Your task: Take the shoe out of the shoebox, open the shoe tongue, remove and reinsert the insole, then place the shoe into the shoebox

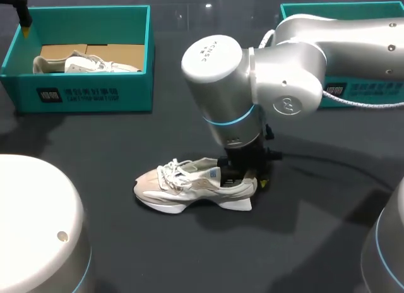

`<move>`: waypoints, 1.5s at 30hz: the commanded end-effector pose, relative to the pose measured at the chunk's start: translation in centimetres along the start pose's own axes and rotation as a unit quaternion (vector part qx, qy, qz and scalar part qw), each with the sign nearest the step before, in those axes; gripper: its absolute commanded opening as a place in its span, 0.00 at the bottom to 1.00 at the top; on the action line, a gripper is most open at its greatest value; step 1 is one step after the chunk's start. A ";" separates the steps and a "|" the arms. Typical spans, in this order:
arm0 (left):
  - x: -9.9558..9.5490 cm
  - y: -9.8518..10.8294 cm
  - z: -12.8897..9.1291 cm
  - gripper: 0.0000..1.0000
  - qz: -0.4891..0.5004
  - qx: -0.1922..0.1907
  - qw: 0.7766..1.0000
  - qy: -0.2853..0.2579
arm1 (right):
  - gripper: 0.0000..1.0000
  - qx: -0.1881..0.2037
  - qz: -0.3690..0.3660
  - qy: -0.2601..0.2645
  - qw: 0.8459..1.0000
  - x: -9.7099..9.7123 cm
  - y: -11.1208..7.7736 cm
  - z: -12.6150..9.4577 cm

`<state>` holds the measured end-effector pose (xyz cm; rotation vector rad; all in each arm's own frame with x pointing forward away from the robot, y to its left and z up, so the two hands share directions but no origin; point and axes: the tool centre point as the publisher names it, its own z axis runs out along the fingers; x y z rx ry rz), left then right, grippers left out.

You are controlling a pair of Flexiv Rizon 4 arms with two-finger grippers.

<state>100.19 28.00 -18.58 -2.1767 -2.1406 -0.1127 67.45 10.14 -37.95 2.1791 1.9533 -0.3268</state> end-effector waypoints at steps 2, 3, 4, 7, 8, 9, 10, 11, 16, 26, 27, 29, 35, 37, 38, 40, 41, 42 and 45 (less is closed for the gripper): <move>0.0 -0.1 0.0 1.00 0.000 -0.001 1.000 0.001 | 0.00 0.005 0.005 0.008 1.000 0.2 -0.3 0.6; 0.0 -0.1 0.0 1.00 0.000 -0.001 1.000 0.001 | 0.00 0.006 0.007 0.011 1.000 0.2 -0.4 0.7; 0.0 -0.1 0.0 1.00 0.000 -0.001 1.000 0.001 | 0.13 0.006 0.008 0.013 1.000 0.1 -0.5 0.7; 0.0 -0.1 0.0 1.00 0.000 -0.001 1.000 0.001 | 1.00 0.006 0.012 0.018 1.000 -0.1 -0.7 0.4; 0.0 -0.1 0.0 1.00 0.000 -0.001 1.000 0.001 | 1.00 0.004 0.013 0.020 1.000 -0.2 -0.8 0.1; 0.0 -0.1 0.0 1.00 0.000 -0.001 1.000 0.001 | 1.00 0.001 0.014 0.023 1.000 -0.4 -0.9 -0.3; 0.0 -0.1 0.0 1.00 0.000 -0.001 1.000 0.001 | 1.00 0.000 0.013 0.027 1.000 -0.6 -1.0 -0.7; 0.0 -0.1 0.0 1.00 0.000 -0.001 1.000 0.001 | 1.00 -0.003 0.013 0.030 0.999 -0.9 -1.0 -1.2; 0.0 -0.1 0.0 1.00 0.000 -0.001 1.000 0.001 | 1.00 -0.009 0.000 0.064 0.998 -2.4 -1.1 -4.6; 0.0 -0.1 0.0 1.00 0.000 -0.001 1.000 0.001 | 1.00 -0.049 -0.170 0.252 0.952 -5.0 0.0 -7.5; 0.0 -0.1 0.0 1.00 0.000 -0.001 1.000 0.001 | 1.00 -0.049 -0.170 0.252 0.952 -5.0 0.0 -7.5; 0.0 -0.1 0.0 1.00 0.000 -0.001 1.000 0.001 | 1.00 -0.049 -0.170 0.252 0.952 -5.0 0.0 -7.5; 0.0 -0.1 0.0 1.00 0.000 -0.001 1.000 0.001 | 1.00 -0.111 -0.305 0.408 0.853 -7.8 0.3 -6.2; 0.0 -0.1 0.0 1.00 0.000 -0.001 1.000 0.001 | 1.00 -0.142 -0.393 0.448 0.790 -9.1 0.2 -6.0; 0.0 -0.1 0.0 1.00 0.000 -0.001 1.000 0.001 | 1.00 -0.153 -0.447 0.465 0.748 -9.6 0.1 -5.9; 0.0 -0.1 0.0 1.00 0.000 -0.001 1.000 0.001 | 1.00 -0.153 -0.447 0.465 0.748 -9.6 0.1 -5.9; 0.0 -0.1 0.0 1.00 0.000 -0.001 1.000 0.001 | 1.00 -0.153 -0.447 0.465 0.748 -9.6 0.1 -5.9; 0.0 -0.1 0.0 1.00 0.000 -0.001 1.000 0.001 | 1.00 -0.153 -0.447 0.465 0.748 -9.6 0.1 -5.9; 0.0 -0.1 0.0 1.00 0.000 -0.001 1.000 0.001 | 1.00 -0.153 -0.447 0.465 0.748 -9.6 0.1 -5.9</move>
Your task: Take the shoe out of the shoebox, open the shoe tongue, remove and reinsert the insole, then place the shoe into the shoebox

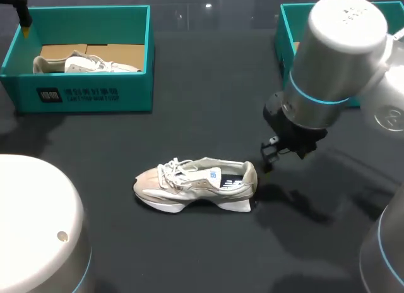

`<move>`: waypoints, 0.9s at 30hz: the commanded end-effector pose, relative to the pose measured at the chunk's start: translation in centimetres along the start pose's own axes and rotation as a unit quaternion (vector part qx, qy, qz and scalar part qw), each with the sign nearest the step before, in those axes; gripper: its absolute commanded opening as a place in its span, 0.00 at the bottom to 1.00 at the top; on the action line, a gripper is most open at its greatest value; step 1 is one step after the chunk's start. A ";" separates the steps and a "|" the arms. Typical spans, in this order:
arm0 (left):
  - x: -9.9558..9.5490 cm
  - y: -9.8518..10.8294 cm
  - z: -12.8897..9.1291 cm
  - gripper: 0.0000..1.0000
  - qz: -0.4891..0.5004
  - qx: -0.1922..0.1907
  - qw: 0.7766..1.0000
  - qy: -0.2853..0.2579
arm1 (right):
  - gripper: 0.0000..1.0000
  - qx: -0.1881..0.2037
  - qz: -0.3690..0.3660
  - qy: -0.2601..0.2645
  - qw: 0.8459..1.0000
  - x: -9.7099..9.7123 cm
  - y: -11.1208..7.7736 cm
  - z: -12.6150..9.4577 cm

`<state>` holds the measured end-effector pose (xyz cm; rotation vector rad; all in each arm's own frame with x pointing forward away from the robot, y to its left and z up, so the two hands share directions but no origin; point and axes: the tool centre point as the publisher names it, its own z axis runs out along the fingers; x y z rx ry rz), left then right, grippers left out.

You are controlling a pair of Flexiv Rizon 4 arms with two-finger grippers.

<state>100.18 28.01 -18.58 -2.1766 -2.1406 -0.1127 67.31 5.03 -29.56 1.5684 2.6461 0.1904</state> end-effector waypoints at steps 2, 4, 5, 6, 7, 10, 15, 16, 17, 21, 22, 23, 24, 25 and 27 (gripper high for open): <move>0.0 -0.1 0.0 1.00 0.000 -0.001 1.000 0.001 | 1.00 -0.122 -0.180 0.316 0.924 -1.8 -1.6 -0.3; 0.0 -0.1 0.0 1.00 0.000 -0.001 1.000 0.001 | 1.00 -0.122 -0.180 0.316 0.924 -1.8 -1.6 -0.3; 0.0 -0.1 0.0 1.00 0.000 -0.001 1.000 0.001 | 1.00 -0.130 -0.228 0.343 0.902 -1.8 -1.8 -0.1; 0.0 -0.1 0.0 1.00 0.000 -0.001 1.000 0.001 | 1.00 -0.141 -0.246 0.334 0.899 -2.1 -2.1 0.1; 0.0 -0.1 0.0 1.00 0.000 -0.001 1.000 0.001 | 1.00 -0.146 -0.273 0.357 0.881 -2.4 -2.3 0.4; 0.0 -0.1 0.0 1.00 0.000 -0.001 1.000 0.001 | 1.00 -0.196 -0.368 0.392 0.820 -3.2 -2.9 1.0; 0.0 -0.1 0.0 1.00 0.000 -0.001 1.000 0.001 | 1.00 -0.199 -0.420 0.392 0.794 -4.3 -3.7 2.0; 0.0 -0.1 0.0 1.00 0.000 -0.001 1.000 0.001 | 1.00 -0.199 -0.420 0.392 0.794 -4.3 -3.7 2.0; 0.0 -0.1 0.0 1.00 0.000 -0.001 1.000 0.001 | 1.00 -0.199 -0.420 0.392 0.794 -4.3 -3.7 2.0; 0.0 -0.1 0.0 1.00 0.000 -0.001 1.000 0.001 | 1.00 -0.199 -0.420 0.392 0.794 -4.3 -3.7 2.0; 0.0 -0.1 0.0 1.00 0.000 -0.001 1.000 0.001 | 1.00 -0.199 -0.420 0.392 0.794 -4.3 -3.7 2.0; 0.0 -0.1 0.0 1.00 0.000 -0.001 1.000 0.001 | 1.00 -0.199 -0.420 0.392 0.794 -4.3 -3.7 2.0; 0.0 -0.1 0.0 1.00 0.000 -0.001 1.000 0.001 | 1.00 -0.199 -0.420 0.392 0.794 -4.3 -3.7 2.0; 0.0 -0.1 0.0 1.00 0.000 -0.001 1.000 0.001 | 1.00 -0.199 -0.420 0.392 0.794 -4.3 -3.7 2.0; 0.0 -0.1 0.0 1.00 0.000 -0.001 1.000 0.001 | 1.00 -0.218 -0.427 0.390 0.786 -4.6 -3.9 2.5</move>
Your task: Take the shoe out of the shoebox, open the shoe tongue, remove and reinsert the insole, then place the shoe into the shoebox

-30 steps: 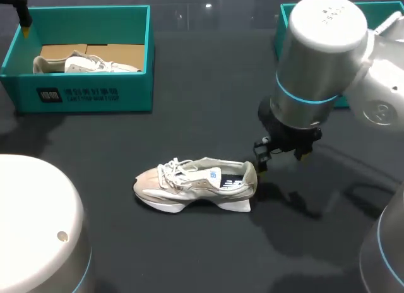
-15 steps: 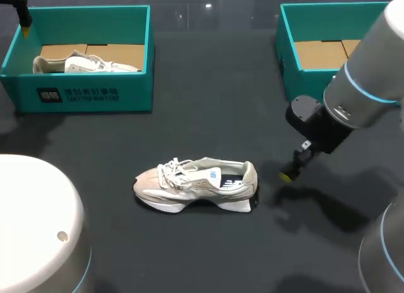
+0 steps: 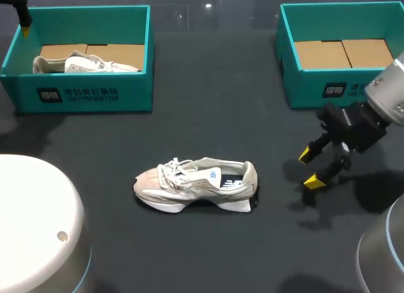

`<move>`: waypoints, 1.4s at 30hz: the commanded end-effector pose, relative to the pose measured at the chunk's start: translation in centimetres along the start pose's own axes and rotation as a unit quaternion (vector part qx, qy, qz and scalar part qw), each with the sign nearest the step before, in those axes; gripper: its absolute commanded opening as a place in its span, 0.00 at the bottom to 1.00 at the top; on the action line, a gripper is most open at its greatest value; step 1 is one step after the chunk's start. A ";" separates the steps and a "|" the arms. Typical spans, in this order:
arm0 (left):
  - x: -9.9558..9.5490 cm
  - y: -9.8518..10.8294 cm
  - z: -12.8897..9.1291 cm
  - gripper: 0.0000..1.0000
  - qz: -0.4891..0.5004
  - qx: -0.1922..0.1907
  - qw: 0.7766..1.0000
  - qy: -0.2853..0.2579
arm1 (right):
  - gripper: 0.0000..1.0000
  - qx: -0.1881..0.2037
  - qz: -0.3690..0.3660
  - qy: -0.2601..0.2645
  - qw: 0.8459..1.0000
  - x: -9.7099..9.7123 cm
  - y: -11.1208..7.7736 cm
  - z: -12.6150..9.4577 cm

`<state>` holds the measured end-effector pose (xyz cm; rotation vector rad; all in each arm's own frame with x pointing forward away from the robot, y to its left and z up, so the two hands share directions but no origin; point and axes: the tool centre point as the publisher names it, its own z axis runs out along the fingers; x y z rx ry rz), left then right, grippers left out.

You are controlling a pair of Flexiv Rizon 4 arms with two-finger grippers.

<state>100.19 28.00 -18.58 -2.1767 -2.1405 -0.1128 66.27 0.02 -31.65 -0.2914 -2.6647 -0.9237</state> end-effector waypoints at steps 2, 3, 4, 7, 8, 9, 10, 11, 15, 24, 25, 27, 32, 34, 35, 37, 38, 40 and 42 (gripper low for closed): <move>0.0 -0.1 0.0 1.00 0.000 -0.001 1.000 0.001 | 1.00 -0.107 -0.097 0.051 0.988 -1.1 -2.4 0.6; 0.0 -0.1 0.0 1.00 0.000 -0.001 1.000 0.001 | 1.00 -0.122 -0.101 0.044 0.986 -1.3 -3.0 0.6; 0.0 -0.1 0.0 1.00 0.000 -0.001 1.000 0.001 | 1.00 -0.128 -0.103 0.043 0.985 -1.5 -3.5 0.7; 0.0 -0.1 0.0 1.00 0.000 -0.001 1.000 0.001 | 1.00 -0.151 -0.106 0.025 0.983 -1.7 -4.6 1.0; 0.0 -0.1 0.0 1.00 0.000 -0.001 1.000 0.001 | 1.00 -0.155 -0.108 0.020 0.982 -1.7 -4.7 1.1; 0.0 -0.1 0.0 1.00 0.000 -0.001 1.000 0.001 | 1.00 -0.158 -0.109 0.017 0.981 -1.7 -4.8 1.1; 0.0 -0.1 0.0 1.00 0.000 -0.001 1.000 0.001 | 1.00 -0.157 -0.110 0.006 0.981 -1.7 -4.9 1.2; 0.0 -0.1 0.0 1.00 0.000 -0.001 1.000 0.001 | 1.00 -0.161 -0.116 -0.003 0.980 -1.6 -5.0 1.3; 0.0 -0.1 0.0 1.00 0.000 -0.001 1.000 0.001 | 1.00 -0.164 -0.122 -0.024 0.979 -1.5 -5.0 1.7; 0.0 -0.1 0.0 1.00 0.000 -0.001 1.000 0.001 | 1.00 -0.160 -0.102 -0.051 0.980 -1.7 -4.4 2.3; 0.0 -0.1 0.0 1.00 0.000 -0.001 1.000 0.001 | 1.00 -0.160 -0.102 -0.051 0.980 -1.7 -4.4 2.3; 0.0 -0.1 0.0 1.00 0.000 -0.001 1.000 0.001 | 1.00 -0.160 -0.102 -0.051 0.980 -1.7 -4.4 2.3; 0.0 -0.1 0.0 1.00 0.000 -0.001 1.000 0.001 | 1.00 -0.161 -0.100 -0.070 0.979 -1.8 -4.1 3.2; 0.0 -0.1 0.0 1.00 0.000 -0.001 1.000 0.001 | 1.00 -0.175 -0.096 -0.087 0.976 -2.1 -3.7 4.2; 0.0 -0.1 0.0 1.00 0.000 -0.001 1.000 0.001 | 1.00 -0.174 -0.091 -0.093 0.976 -2.3 -3.6 4.7; 0.0 -0.1 0.0 1.00 0.000 -0.001 1.000 0.001 | 1.00 -0.174 -0.081 -0.110 0.975 -2.7 -3.1 5.4; 0.0 -0.1 0.0 1.00 0.000 -0.001 1.000 0.001 | 1.00 -0.175 -0.075 -0.121 0.974 -2.8 -2.9 5.7; 0.0 -0.1 0.0 1.00 0.000 -0.001 1.000 0.001 | 1.00 -0.184 -0.067 -0.132 0.972 -3.0 -2.7 5.8; 0.0 -0.1 0.0 1.00 0.000 -0.001 1.000 0.001 | 1.00 -0.185 -0.049 -0.156 0.969 -3.2 -2.6 5.9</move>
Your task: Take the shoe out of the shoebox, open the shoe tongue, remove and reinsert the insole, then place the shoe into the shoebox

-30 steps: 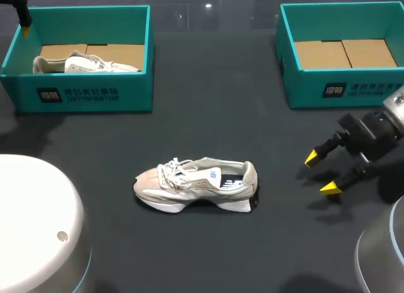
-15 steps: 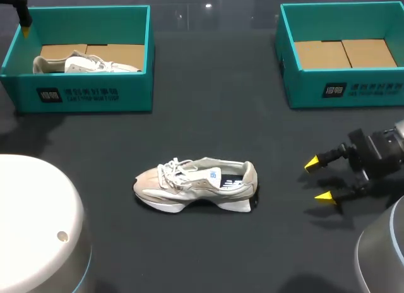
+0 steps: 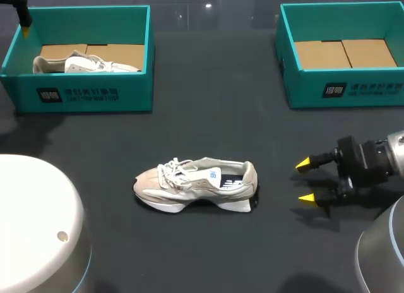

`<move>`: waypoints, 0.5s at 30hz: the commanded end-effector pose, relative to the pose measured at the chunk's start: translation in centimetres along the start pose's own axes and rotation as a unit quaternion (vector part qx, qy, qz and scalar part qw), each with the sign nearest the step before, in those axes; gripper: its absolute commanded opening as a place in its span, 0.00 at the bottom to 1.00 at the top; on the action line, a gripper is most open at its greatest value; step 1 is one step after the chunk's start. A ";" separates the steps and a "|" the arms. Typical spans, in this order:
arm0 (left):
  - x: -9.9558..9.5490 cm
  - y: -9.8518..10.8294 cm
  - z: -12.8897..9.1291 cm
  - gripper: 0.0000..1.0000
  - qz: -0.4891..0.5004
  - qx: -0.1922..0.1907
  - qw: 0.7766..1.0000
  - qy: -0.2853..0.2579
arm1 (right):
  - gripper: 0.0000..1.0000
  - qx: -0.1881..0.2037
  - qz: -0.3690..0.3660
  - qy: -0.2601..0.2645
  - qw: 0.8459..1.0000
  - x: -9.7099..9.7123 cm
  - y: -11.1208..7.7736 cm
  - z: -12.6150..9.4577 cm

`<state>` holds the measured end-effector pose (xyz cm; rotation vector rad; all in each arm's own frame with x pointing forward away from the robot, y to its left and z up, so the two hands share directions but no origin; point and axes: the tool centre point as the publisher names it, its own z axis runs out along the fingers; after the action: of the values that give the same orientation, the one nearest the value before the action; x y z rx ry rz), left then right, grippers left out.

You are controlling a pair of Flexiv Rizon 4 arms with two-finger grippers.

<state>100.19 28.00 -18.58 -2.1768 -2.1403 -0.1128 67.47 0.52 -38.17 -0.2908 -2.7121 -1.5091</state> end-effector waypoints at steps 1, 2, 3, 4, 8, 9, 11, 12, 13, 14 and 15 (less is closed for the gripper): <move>0.0 -0.1 0.0 1.00 0.000 -0.001 1.000 0.001 | 1.00 0.003 0.012 -0.057 0.998 0.3 0.1 1.0; 0.0 -0.1 0.0 1.00 0.000 -0.001 1.000 0.001 | 1.00 0.003 0.012 -0.057 0.998 0.3 0.1 1.0; 0.0 -0.1 0.0 1.00 0.000 -0.001 1.000 0.001 | 1.00 0.003 0.012 -0.057 0.998 0.3 0.1 1.0; 0.0 -0.1 0.0 1.00 0.000 -0.001 1.000 0.001 | 1.00 0.003 0.012 -0.057 0.998 0.3 0.1 1.0; 0.0 -0.1 0.0 1.00 0.000 -0.001 1.000 0.001 | 1.00 0.003 0.012 -0.057 0.998 0.3 0.1 1.0; 0.0 -0.1 0.0 1.00 0.000 -0.001 1.000 0.001 | 1.00 0.003 0.012 -0.057 0.998 0.3 0.1 1.0; 0.0 -0.1 0.0 1.00 0.000 -0.001 1.000 0.001 | 1.00 0.003 0.012 -0.057 0.998 0.3 0.1 1.0; 0.0 -0.1 0.0 1.00 0.000 -0.001 1.000 0.001 | 1.00 0.003 0.012 -0.057 0.998 0.3 0.1 1.0; 0.0 -0.1 0.0 1.00 0.000 -0.001 1.000 0.001 | 1.00 0.004 0.018 -0.061 0.998 0.2 -0.1 1.0; 0.0 -0.1 0.0 1.00 0.000 -0.001 1.000 0.001 | 1.00 0.000 0.020 -0.062 0.998 0.2 -0.3 1.2; 0.0 -0.1 0.0 1.00 0.000 -0.001 1.000 0.001 | 1.00 -0.015 0.016 -0.059 0.998 0.1 -0.3 1.3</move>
<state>100.19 28.01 -18.58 -2.1766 -2.1406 -0.1128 67.51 1.32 -38.78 -0.4466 -2.7743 -1.5290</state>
